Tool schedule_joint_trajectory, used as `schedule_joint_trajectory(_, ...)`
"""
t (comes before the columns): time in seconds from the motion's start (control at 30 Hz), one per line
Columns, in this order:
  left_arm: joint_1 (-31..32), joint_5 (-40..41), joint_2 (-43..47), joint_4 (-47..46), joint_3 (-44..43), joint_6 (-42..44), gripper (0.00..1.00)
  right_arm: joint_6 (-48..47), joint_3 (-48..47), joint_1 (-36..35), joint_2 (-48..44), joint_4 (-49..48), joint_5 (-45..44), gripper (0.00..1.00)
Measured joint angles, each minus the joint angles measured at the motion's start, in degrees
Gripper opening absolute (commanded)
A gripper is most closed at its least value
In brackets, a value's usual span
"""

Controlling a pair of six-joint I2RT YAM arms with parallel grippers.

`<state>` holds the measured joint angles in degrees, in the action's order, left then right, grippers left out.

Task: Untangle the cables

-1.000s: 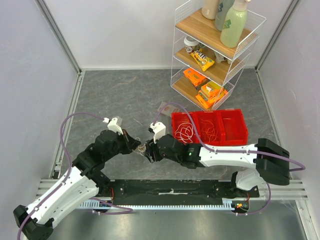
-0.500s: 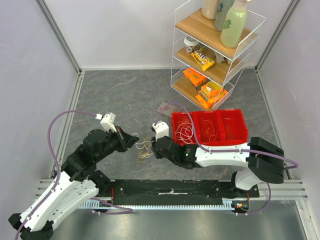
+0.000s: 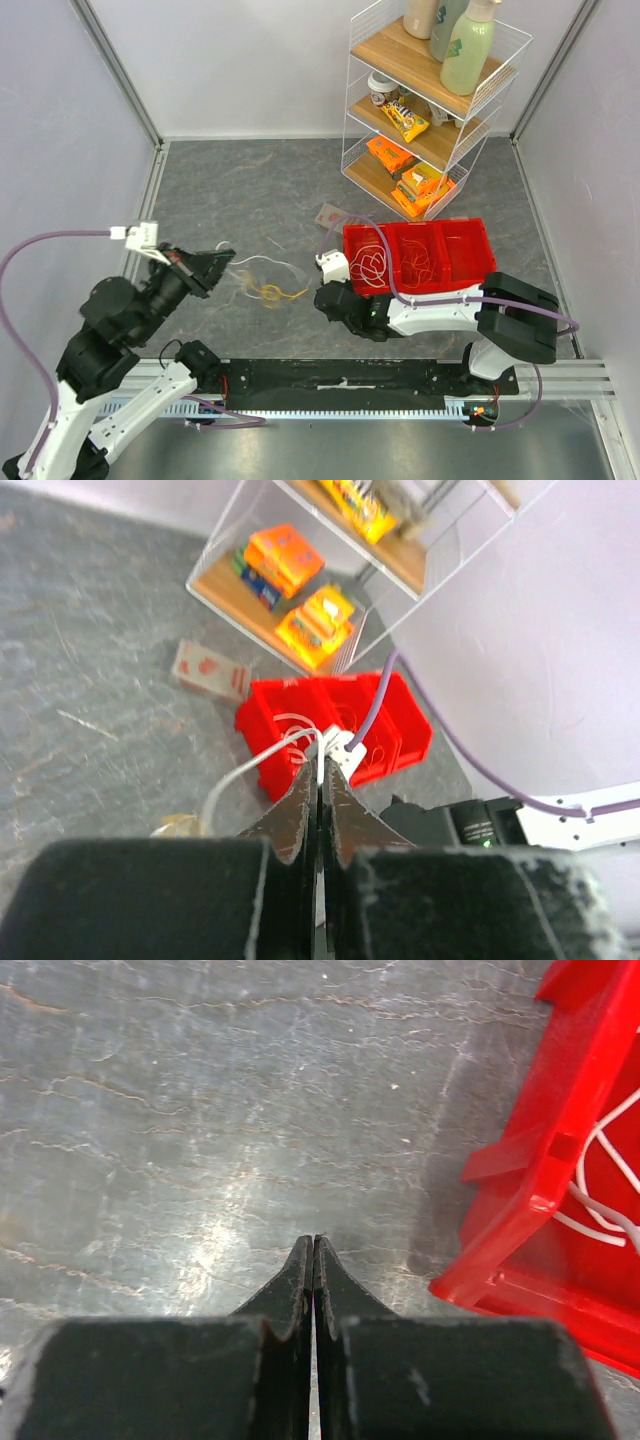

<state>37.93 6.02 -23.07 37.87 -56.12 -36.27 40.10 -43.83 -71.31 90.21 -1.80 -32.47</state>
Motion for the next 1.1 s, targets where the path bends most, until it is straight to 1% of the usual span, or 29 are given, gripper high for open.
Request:
schedule_joint_trajectory(0.23,0.0,7.7,4.7,1.4,-6.3,3.0,0.02,0.4,0.1,1.2,2.1,1.2,-0.6,0.01)
schedule_joint_trajectory(0.27,0.0,8.7,4.9,1.4,-7.4,3.4,0.02,0.4,0.0,1.2,2.4,1.6,-0.5,0.05)
schedule_joint_trajectory(0.33,0.0,9.6,5.2,1.2,-8.9,3.8,0.02,0.2,-0.2,1.3,2.6,2.8,0.1,0.14)
schedule_joint_trajectory(0.47,0.0,9.8,5.0,1.0,-8.3,3.8,0.02,-1.6,-0.6,1.4,0.8,3.4,3.0,0.47)
schedule_joint_trajectory(0.5,0.0,9.8,4.8,1.1,-7.8,3.7,0.02,-2.1,-0.6,1.4,-0.4,3.3,3.9,0.57)
schedule_joint_trajectory(0.57,0.0,9.6,4.1,1.2,-6.3,3.5,0.02,-4.0,-0.6,1.4,-4.2,2.3,6.4,0.71)
schedule_joint_trajectory(0.6,0.0,9.4,3.7,1.3,-5.8,3.5,0.02,-4.8,-0.6,1.4,-6.4,1.3,8.0,0.76)
schedule_joint_trajectory(0.7,0.0,8.3,2.4,1.2,-3.5,2.9,0.02,-7.5,-0.5,1.4,-12.2,-3.9,13.4,0.96)
schedule_joint_trajectory(0.73,0.0,7.9,2.1,1.3,-3.1,2.7,0.02,-8.2,-0.5,1.4,-13.5,-5.8,14.8,0.98)
schedule_joint_trajectory(0.77,0.0,7.4,1.8,1.2,-2.6,2.4,0.02,-8.9,-0.5,1.4,-14.6,-8.7,16.5,0.98)
schedule_joint_trajectory(0.87,0.0,6.3,1.6,1.0,-2.2,1.6,0.02,-9.9,-0.6,1.6,-14.7,-14.4,19.2,0.98)
schedule_joint_trajectory(1.03,0.0,3.9,1.6,0.3,-2.2,0.3,0.02,-10.3,-3.5,3.0,-9.3,-18.8,22.2,0.98)
schedule_joint_trajectory(1.1,0.0,2.8,1.5,-0.3,-2.2,-0.2,0.02,-10.6,-5.3,3.3,-7.1,-20.2,23.4,0.96)
